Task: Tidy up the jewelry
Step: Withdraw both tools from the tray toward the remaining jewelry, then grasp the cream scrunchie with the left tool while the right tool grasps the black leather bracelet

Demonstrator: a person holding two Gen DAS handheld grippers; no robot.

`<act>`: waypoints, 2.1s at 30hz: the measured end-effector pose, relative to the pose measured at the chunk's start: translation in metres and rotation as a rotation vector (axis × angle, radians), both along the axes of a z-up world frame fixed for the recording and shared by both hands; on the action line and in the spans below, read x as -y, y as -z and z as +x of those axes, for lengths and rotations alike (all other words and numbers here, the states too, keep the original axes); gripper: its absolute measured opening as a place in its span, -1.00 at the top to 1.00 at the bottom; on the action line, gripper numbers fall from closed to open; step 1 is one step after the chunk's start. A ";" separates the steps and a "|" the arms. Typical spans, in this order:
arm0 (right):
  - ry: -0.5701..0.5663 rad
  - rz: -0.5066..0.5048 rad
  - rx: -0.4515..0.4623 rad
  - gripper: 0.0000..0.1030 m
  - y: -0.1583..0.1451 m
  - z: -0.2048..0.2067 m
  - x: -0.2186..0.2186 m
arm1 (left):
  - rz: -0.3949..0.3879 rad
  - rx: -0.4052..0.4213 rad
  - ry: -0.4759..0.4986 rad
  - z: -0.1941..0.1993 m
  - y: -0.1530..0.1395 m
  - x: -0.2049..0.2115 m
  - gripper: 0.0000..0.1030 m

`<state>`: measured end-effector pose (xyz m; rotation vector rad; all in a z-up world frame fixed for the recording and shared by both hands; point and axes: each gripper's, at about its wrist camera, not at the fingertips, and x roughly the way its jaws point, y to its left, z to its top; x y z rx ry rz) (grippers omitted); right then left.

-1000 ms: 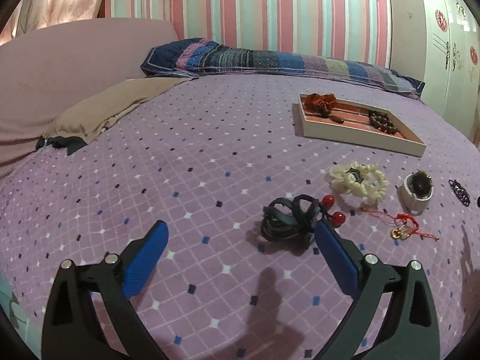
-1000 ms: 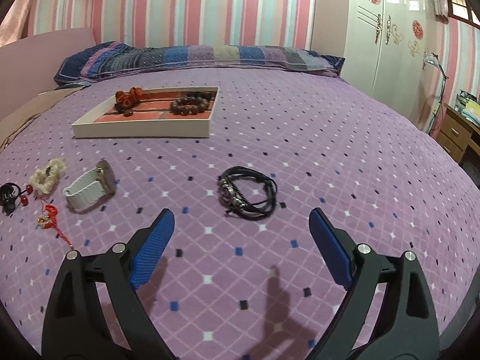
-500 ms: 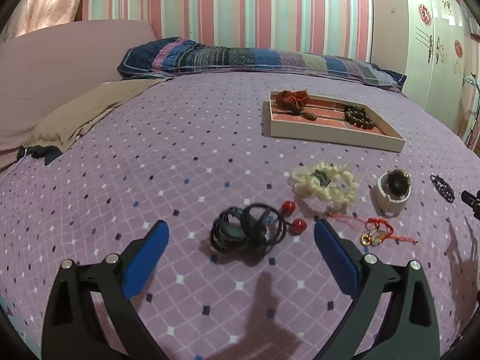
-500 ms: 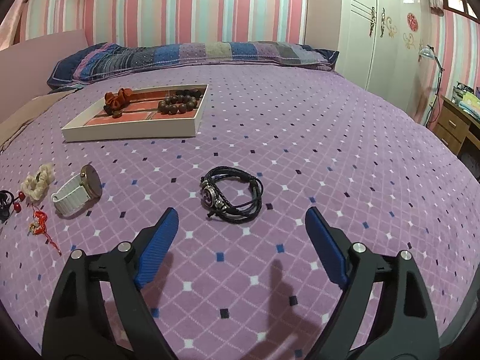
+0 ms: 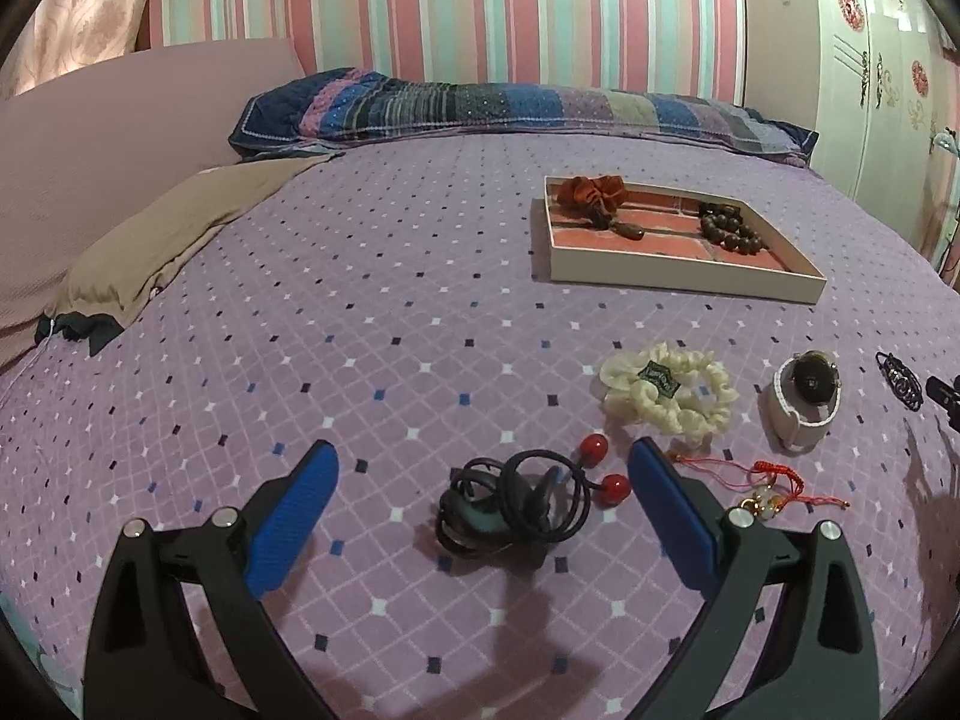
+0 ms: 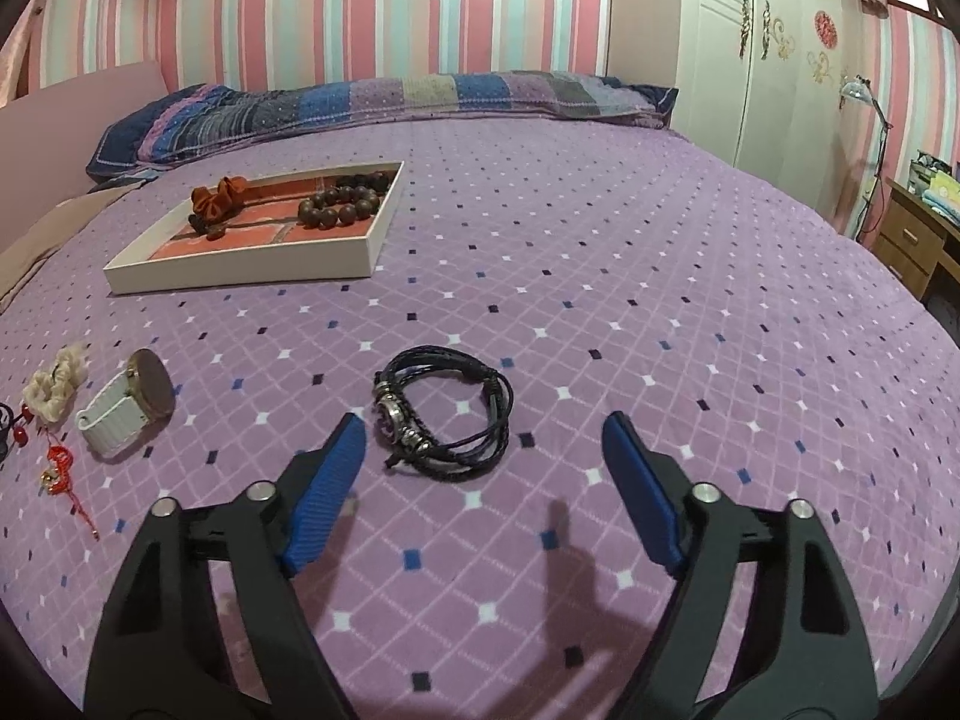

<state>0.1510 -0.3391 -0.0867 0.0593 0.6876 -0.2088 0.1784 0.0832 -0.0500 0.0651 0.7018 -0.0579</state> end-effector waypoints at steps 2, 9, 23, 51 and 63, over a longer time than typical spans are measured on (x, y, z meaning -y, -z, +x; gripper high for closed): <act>0.004 0.016 -0.006 -0.39 0.001 0.005 0.005 | -0.004 -0.005 0.004 0.002 0.000 0.001 -0.84; 0.019 0.024 -0.038 -0.25 0.007 0.023 0.015 | -0.002 -0.029 0.018 0.015 0.006 0.009 -0.77; 0.004 0.036 -0.100 -0.14 0.020 0.046 0.021 | -0.049 -0.088 0.106 0.058 0.005 0.066 -0.77; -0.041 0.082 -0.107 0.80 0.022 0.058 0.014 | -0.072 -0.223 0.147 0.100 0.038 0.092 0.72; -0.113 0.069 0.020 0.81 -0.032 0.089 -0.013 | -0.108 -0.156 0.171 0.126 -0.014 0.097 0.74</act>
